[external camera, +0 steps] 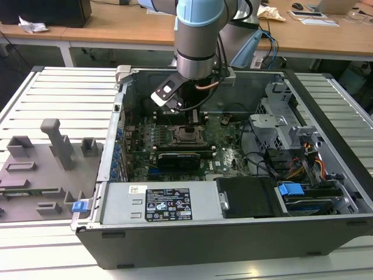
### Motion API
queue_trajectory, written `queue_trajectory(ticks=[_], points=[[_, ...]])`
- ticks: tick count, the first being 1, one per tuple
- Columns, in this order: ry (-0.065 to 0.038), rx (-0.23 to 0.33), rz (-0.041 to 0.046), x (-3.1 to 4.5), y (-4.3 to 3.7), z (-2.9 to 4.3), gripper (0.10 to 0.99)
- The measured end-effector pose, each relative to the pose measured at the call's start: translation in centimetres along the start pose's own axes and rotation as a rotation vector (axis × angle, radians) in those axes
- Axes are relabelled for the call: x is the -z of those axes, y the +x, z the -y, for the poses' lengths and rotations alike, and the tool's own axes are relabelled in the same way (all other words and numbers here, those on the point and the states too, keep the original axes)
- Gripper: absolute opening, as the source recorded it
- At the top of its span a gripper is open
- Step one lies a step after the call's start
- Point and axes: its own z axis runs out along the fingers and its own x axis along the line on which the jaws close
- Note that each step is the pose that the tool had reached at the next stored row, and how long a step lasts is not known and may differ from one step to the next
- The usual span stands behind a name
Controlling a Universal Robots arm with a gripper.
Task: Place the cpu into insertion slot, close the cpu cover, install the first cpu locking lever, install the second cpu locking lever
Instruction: 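Install the first cpu locking lever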
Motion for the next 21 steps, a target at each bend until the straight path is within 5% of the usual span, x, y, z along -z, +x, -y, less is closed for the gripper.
queue_trajectory(ticks=[21], points=[[0.000, 0.000, -0.0001, 0.98, 0.03, -0.02, 0.106]])
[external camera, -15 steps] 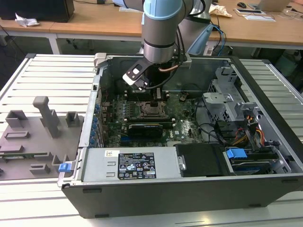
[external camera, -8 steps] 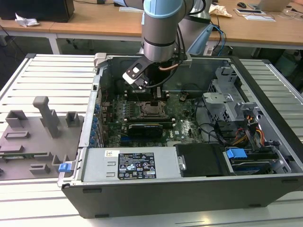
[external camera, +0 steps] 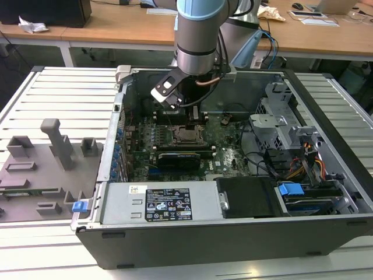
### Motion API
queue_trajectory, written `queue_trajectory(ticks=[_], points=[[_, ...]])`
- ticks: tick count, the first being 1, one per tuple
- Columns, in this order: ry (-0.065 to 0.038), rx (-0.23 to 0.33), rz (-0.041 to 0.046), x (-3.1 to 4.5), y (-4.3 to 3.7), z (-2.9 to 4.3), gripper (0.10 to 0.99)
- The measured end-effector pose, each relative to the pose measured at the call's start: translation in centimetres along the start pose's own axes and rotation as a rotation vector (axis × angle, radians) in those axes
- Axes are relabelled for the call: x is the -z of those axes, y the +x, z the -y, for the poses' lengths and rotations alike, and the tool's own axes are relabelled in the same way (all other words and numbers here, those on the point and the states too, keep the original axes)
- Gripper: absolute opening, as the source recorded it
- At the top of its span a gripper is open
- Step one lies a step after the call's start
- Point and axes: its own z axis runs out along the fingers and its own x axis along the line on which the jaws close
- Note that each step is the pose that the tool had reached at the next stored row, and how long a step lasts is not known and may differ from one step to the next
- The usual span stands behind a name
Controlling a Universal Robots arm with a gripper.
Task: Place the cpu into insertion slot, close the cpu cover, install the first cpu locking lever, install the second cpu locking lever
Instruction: 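Install the first cpu locking lever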
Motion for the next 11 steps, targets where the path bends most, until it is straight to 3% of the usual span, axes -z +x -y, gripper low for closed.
queue_trajectory(ticks=[3, 11], points=[[0.000, 0.000, 0.0000, 0.19, 0.01, -0.01, 0.106], [0.000, 0.000, 0.0044, 1.56, 0.05, -0.05, 0.106]])
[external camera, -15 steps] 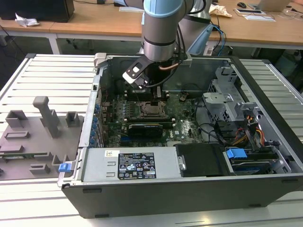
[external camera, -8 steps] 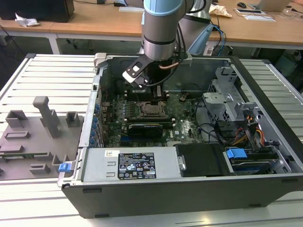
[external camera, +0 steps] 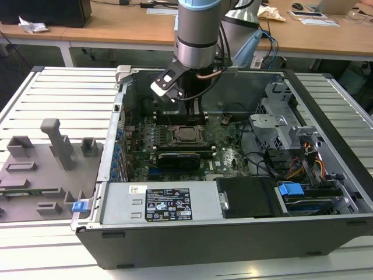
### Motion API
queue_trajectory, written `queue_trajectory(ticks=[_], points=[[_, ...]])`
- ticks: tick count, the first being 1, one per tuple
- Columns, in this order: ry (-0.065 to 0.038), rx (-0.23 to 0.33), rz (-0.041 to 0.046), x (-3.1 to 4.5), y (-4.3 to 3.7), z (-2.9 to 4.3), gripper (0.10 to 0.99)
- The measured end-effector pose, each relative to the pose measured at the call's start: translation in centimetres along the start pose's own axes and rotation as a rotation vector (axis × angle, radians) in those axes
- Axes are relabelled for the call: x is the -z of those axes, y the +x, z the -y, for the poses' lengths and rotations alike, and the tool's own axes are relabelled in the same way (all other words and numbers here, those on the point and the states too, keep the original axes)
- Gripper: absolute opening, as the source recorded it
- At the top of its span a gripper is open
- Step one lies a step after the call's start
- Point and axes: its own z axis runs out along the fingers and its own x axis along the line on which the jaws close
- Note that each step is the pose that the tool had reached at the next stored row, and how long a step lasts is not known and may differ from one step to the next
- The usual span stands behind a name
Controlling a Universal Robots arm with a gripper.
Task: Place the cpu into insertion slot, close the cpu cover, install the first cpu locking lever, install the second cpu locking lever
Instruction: 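Install the first cpu locking lever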
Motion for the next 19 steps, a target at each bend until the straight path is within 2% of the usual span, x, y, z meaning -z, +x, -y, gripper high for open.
queue_trajectory(ticks=[8, 10, 15, 19], points=[[0.000, 0.000, 0.0008, 3.23, 0.09, -0.08, 0.106], [0.000, 0.001, 0.0008, 3.33, 0.10, -0.09, 0.106], [0.004, 0.122, -0.0004, 3.34, 0.09, -0.09, 0.106], [0.005, 0.170, -0.0015, 3.30, 0.10, -0.09, 0.106]])
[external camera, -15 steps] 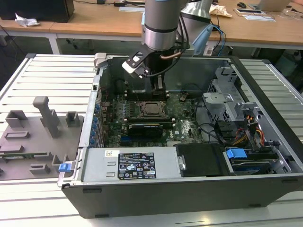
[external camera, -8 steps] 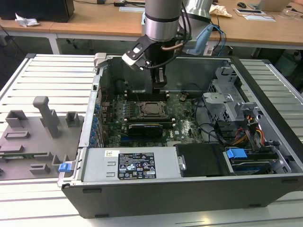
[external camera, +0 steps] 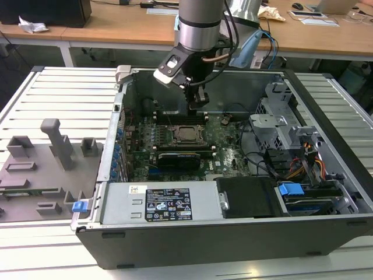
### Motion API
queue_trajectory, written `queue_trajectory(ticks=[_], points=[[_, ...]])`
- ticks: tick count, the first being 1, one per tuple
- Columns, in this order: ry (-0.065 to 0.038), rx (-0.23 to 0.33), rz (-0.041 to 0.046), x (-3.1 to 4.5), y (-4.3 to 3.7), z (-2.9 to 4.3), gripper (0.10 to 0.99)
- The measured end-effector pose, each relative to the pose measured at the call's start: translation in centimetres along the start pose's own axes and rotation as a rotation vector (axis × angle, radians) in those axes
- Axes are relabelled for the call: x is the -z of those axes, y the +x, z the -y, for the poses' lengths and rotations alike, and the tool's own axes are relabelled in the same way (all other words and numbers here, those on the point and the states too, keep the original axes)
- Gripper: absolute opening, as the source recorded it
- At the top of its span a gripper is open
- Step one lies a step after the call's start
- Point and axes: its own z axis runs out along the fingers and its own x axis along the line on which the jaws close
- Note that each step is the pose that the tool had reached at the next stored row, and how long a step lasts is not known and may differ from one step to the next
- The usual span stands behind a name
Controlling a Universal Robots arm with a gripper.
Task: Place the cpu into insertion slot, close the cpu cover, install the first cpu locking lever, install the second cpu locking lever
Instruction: 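Install the first cpu locking lever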
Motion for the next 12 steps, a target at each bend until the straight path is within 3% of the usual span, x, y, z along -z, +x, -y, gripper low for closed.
queue_trajectory(ticks=[12], points=[[0.004, 0.166, -0.0044, -0.02, 0.00, 0.00, 0.106]])
